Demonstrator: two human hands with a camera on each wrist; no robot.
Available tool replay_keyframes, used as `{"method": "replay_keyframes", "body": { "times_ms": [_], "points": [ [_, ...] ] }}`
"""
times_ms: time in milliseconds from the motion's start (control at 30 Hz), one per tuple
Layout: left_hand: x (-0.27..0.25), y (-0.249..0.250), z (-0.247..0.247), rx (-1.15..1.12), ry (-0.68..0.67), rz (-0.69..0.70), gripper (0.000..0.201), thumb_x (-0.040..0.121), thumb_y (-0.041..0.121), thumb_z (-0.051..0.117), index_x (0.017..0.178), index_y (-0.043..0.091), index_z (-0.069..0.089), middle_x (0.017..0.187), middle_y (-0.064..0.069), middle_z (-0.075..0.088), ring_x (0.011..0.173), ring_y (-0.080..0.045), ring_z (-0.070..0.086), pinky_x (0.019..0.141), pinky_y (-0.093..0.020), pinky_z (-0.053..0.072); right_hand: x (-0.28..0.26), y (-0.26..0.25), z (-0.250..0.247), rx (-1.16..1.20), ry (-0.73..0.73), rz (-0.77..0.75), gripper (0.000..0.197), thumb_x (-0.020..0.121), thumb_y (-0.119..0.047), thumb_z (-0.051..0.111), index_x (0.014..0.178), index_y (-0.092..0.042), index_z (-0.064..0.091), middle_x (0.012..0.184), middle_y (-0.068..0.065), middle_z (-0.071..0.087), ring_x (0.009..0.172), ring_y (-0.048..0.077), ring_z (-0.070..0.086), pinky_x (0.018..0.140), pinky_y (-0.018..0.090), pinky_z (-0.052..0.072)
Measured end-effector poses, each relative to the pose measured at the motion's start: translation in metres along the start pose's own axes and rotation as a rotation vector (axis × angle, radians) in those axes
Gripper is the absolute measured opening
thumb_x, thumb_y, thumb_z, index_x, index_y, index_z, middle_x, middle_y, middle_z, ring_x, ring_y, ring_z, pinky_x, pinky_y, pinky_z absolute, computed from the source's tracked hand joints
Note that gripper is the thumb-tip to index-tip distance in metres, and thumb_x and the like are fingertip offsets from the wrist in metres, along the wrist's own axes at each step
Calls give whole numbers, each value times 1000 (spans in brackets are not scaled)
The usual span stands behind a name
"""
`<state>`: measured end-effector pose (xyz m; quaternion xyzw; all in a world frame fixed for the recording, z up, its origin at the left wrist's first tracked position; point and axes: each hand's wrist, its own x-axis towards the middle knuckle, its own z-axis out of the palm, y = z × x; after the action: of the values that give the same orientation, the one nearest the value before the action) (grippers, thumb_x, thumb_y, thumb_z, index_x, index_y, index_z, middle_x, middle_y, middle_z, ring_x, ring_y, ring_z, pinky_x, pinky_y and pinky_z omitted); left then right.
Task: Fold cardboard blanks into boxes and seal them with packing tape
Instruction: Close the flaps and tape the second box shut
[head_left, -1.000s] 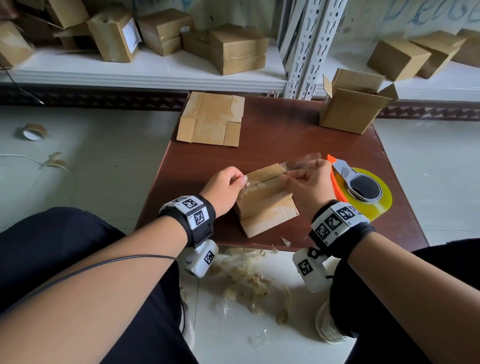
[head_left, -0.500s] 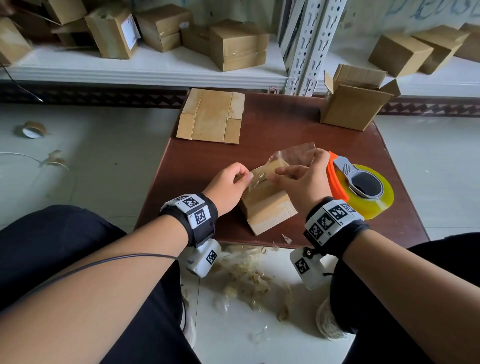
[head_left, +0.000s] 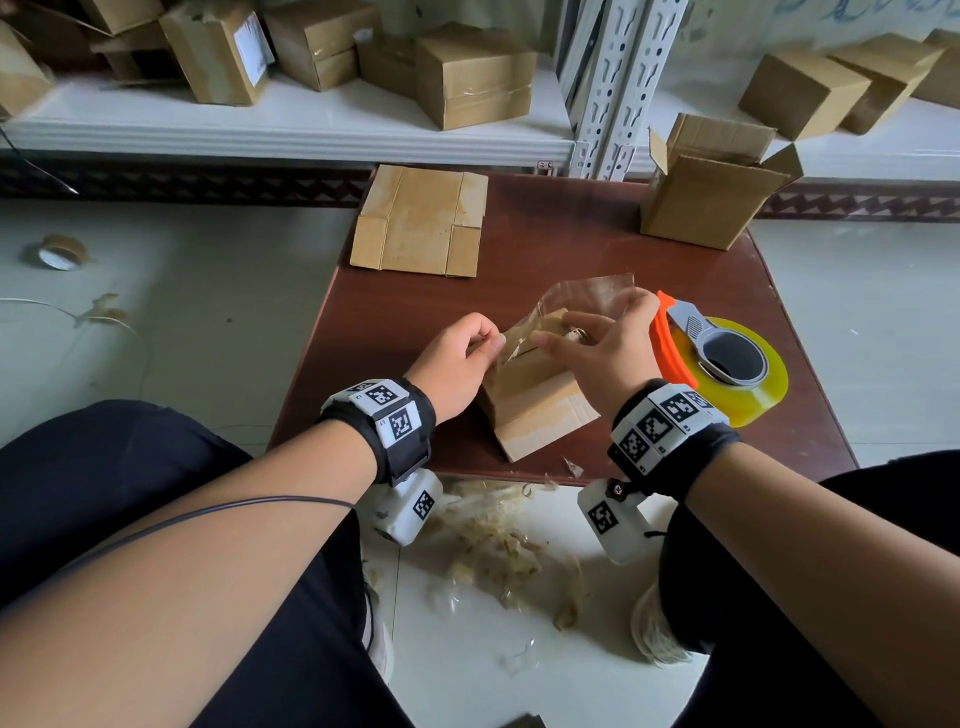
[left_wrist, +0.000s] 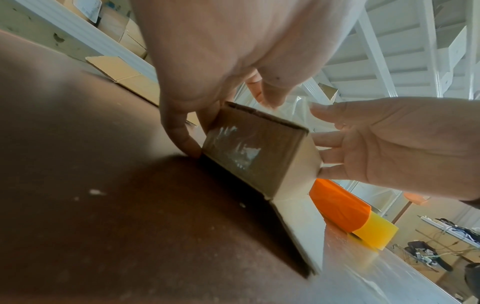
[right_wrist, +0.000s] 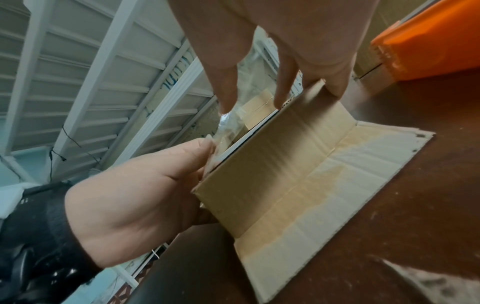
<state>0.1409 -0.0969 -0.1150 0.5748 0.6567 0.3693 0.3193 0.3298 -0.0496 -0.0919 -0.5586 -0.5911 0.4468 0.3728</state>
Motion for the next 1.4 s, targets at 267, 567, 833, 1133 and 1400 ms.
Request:
{"method": "replay_keyframes", "body": {
  "times_ms": [267,567,833,1133,1400],
  "points": [
    [1,-1,0,-17,-10,-3,17,107,22,54,102,7,61,101,-14,66,84,-17,54,75,-19,43,3,-4,-1,212,83,0,67,78,-12,92,109,-19,33,103,15,78,82,10,75,74,20,57],
    [0,-1,4,-15,-5,1,22,105,30,57,98,9,61,98,-11,66,90,-26,57,80,-27,44,3,-2,-2,149,99,-13,69,77,-13,93,121,-10,39,76,-8,66,68,-2,67,73,20,58],
    [0,-4,7,2,149,-83,27,106,29,56,91,6,60,72,9,54,64,-9,48,56,-13,35,7,5,2,47,21,13,61,87,-8,84,121,-13,33,82,8,64,71,17,63,59,24,53],
    [0,-5,10,48,201,-118,26,106,30,56,86,14,58,74,8,55,66,-6,49,57,-16,36,9,7,1,-4,-23,26,59,92,-7,79,124,-10,29,75,0,60,71,17,60,54,17,51],
    [0,-4,11,74,228,-169,26,107,33,53,95,11,60,80,4,57,76,-20,53,68,-31,37,6,2,0,-23,-27,25,54,92,-8,79,119,-13,32,78,-1,65,66,10,62,53,13,50]
  ]
}}
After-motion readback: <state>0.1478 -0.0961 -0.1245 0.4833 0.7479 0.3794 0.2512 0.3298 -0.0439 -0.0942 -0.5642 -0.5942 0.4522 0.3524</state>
